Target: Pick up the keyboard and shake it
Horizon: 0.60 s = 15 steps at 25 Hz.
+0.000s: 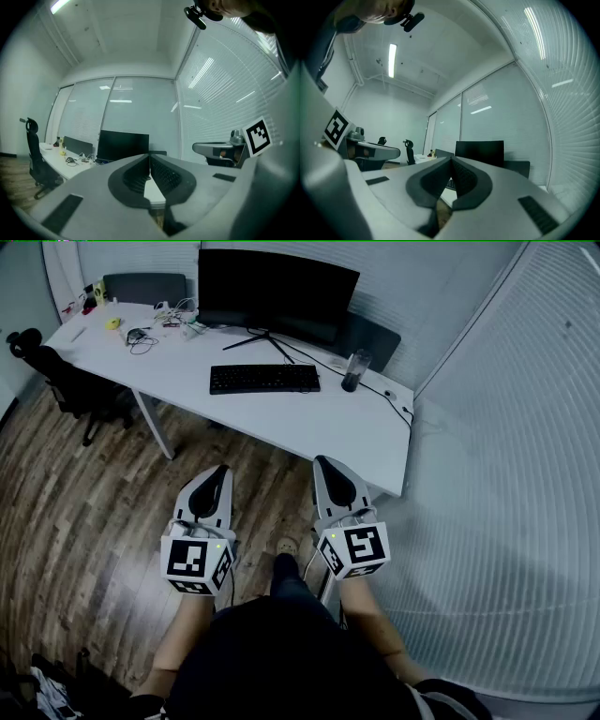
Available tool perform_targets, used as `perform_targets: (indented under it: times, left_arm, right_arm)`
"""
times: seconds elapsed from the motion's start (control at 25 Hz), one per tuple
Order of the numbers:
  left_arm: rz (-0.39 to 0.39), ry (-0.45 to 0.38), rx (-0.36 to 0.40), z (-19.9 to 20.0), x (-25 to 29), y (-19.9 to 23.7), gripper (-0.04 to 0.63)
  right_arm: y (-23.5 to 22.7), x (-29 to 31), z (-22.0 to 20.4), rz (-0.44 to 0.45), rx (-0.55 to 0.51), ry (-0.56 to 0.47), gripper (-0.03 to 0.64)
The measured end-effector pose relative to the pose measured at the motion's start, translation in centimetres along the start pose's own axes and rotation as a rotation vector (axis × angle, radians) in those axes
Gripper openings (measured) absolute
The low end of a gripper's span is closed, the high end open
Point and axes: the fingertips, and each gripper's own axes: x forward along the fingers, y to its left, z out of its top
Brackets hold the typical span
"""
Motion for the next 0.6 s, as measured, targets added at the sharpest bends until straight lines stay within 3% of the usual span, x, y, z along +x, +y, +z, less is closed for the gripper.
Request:
perform_targets:
  times: [0.6]
  left_arm:
    - [0.020,0.006,-0.023,-1.8,3.3,3.5,0.029]
  right_arm:
    - [-2.4,5.3,-2.4,0.008,0.046,0.013,0.031]
